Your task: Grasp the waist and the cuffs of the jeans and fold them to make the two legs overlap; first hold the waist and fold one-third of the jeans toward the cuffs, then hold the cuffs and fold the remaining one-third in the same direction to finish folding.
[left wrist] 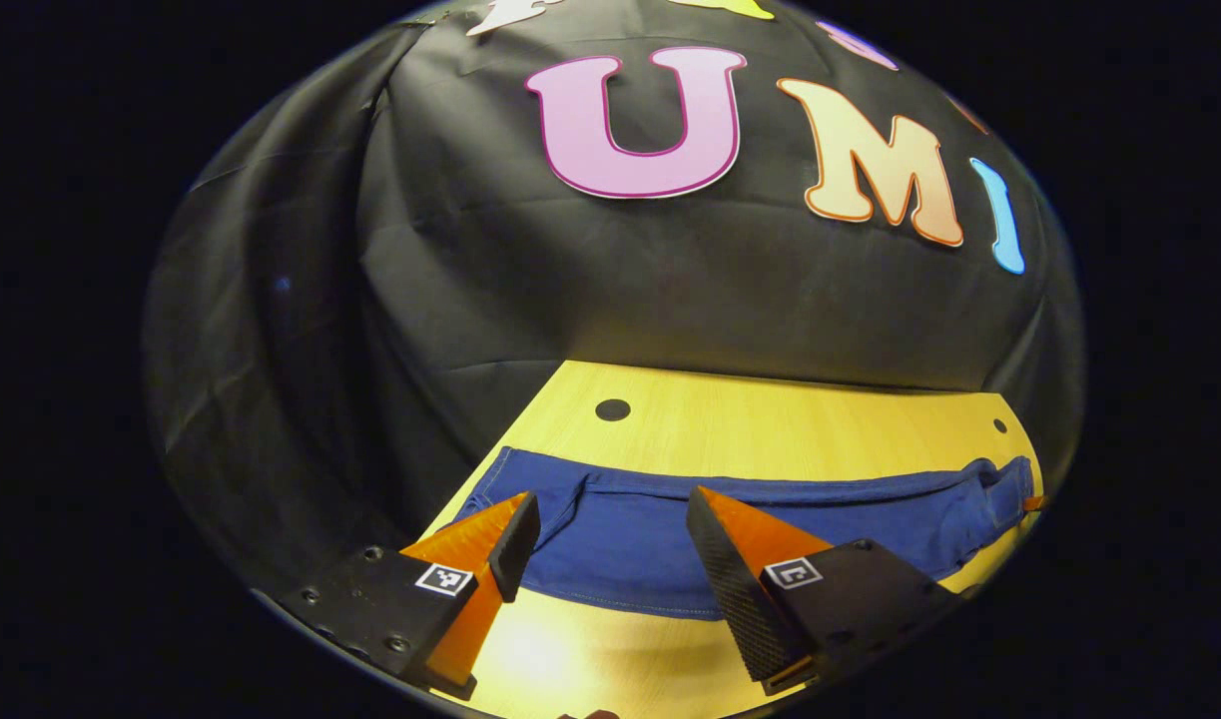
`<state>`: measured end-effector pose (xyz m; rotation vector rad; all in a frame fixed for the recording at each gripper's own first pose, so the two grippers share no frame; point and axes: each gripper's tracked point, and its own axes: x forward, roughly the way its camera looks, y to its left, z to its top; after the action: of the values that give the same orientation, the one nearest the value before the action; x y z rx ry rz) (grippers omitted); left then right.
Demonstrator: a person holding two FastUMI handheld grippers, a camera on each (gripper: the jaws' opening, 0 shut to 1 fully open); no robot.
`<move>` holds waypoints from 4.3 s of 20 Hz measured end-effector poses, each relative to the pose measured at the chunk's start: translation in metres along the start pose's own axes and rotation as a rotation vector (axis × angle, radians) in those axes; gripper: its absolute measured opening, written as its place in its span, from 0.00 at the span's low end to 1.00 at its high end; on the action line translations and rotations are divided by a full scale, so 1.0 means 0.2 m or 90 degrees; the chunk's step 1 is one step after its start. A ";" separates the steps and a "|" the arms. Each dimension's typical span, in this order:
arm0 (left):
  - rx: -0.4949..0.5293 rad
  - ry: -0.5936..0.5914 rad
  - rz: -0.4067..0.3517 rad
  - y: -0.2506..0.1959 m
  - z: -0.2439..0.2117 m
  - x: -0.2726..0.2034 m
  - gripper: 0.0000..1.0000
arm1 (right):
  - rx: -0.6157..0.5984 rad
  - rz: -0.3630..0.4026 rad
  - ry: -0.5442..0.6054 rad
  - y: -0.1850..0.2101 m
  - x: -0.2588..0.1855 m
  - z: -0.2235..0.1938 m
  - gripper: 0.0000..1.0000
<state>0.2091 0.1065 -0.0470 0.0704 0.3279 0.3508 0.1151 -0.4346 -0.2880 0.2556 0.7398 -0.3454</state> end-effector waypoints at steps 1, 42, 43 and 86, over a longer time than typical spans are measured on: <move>0.002 0.003 -0.004 -0.01 0.00 0.01 0.90 | 0.002 -0.009 -0.007 0.01 0.00 0.00 0.74; -0.058 0.064 -0.127 0.48 -0.22 0.29 0.94 | 0.082 0.515 -0.059 2.33 -0.46 -0.23 0.03; -0.058 0.065 -0.128 0.50 -0.23 0.30 0.94 | 0.071 0.520 -0.030 2.38 -0.43 -0.32 0.04; -0.104 0.163 -0.035 0.79 -0.69 0.34 0.82 | 0.144 0.420 -0.139 2.35 -0.71 -0.17 0.97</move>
<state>0.1731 0.2798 -0.1783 -0.1446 0.5525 0.3316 0.1824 0.0377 -0.1644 0.6440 0.3680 0.1722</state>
